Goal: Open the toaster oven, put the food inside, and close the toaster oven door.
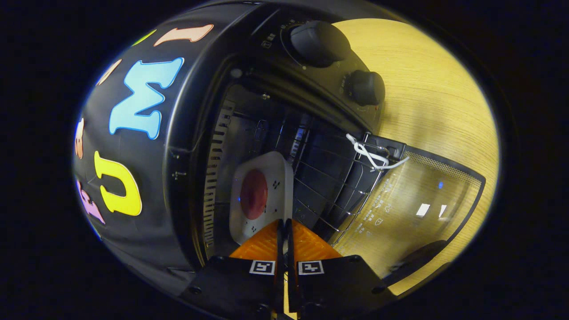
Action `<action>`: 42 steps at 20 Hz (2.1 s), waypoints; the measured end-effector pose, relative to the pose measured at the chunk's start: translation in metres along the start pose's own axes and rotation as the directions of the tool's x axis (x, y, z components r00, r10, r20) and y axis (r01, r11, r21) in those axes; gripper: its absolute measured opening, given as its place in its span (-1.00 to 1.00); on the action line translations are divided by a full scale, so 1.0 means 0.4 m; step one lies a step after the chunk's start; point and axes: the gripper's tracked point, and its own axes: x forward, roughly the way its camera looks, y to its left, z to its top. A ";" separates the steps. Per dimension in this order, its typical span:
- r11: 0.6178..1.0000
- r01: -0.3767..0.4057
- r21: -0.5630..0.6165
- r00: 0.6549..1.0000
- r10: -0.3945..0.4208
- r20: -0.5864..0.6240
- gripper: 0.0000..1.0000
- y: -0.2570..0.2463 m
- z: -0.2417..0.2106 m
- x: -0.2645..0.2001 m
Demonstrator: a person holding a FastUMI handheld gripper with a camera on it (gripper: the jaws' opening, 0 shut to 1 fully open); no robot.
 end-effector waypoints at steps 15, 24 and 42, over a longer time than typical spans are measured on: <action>0.992 -0.086 -0.092 0.994 0.079 -0.075 0.87 0.005 -0.073 -0.134; 0.954 -0.067 -0.292 0.997 0.054 -0.053 0.96 -0.052 -0.101 -0.279; 0.537 -0.003 -0.843 0.980 -0.167 -0.110 0.97 -0.242 -0.232 -0.413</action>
